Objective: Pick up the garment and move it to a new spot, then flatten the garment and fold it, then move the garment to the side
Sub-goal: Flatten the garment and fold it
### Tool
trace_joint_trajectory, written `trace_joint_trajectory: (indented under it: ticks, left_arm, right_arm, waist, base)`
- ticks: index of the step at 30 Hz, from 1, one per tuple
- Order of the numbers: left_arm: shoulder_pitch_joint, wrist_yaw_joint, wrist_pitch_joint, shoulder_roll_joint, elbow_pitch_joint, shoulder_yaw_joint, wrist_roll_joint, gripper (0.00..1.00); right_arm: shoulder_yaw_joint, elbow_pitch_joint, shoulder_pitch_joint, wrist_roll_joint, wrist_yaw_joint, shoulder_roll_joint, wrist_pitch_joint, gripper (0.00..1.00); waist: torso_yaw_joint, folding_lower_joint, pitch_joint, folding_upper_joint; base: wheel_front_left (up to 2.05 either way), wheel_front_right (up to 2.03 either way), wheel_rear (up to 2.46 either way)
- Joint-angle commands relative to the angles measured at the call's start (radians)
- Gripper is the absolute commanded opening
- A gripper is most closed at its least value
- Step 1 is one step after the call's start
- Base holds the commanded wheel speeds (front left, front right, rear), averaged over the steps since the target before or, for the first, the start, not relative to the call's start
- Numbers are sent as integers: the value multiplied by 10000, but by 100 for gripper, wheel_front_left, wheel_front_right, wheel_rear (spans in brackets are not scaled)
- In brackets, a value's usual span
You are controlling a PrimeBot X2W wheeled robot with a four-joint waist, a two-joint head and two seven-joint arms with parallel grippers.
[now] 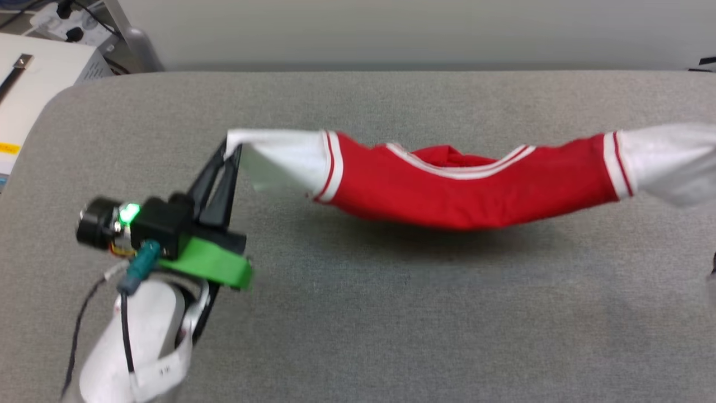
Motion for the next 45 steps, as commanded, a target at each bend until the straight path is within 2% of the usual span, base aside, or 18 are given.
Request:
trace_joint_trajectory:
  ticks: [1, 9, 15, 22, 33, 39, 45]
  left_arm:
    - [-547, -102, -59, -4, -14, 67, 112, 0]
    - [-3831, -588, 98, 177, 495, 142, 384, 0]
    - [-6819, -896, 359, 53, 1495, -27, 509, 0]
    - [-10147, -1128, 555, 39, 2944, -450, 793, 0]
    - [-14342, -1230, 393, 85, 5631, -831, 907, 0]
    - [-15826, -1212, 165, 84, 6627, -813, 916, 0]
    - [-16482, -1116, 1, 16, 7169, -687, 774, 0]
  right_arm:
    - [-21, -89, -491, 134, -6, -176, 60, 0]
    - [450, 641, -3657, 667, -6, -909, 373, 0]
    - [1224, 2048, -6681, 749, -6, -1489, 513, 0]
    - [2226, 3766, -10380, 459, -6, -1830, 590, 0]
    - [3645, 6966, -15249, -256, -6, -1729, 317, 0]
    - [4127, 8263, -17048, -600, -6, -1561, -26, 0]
    - [4411, 9364, -18274, -673, -6, -1224, -452, 0]
  waist:
    - [-62, 1, 340, 0]
    - [-316, 1, 1418, 0]
    - [-421, 1, 2577, 0]
    - [-527, 1, 3828, 0]
    - [-592, 1, 5020, 0]
    - [-569, 1, 5308, 0]
    - [-568, 1, 5416, 0]
  base:
    - [0, 0, 0]
    - [0, 0, 0]
    - [0, 0, 0]
    - [0, 0, 0]
    - [0, 0, 0]
    - [0, 0, 0]
    - [0, 0, 0]
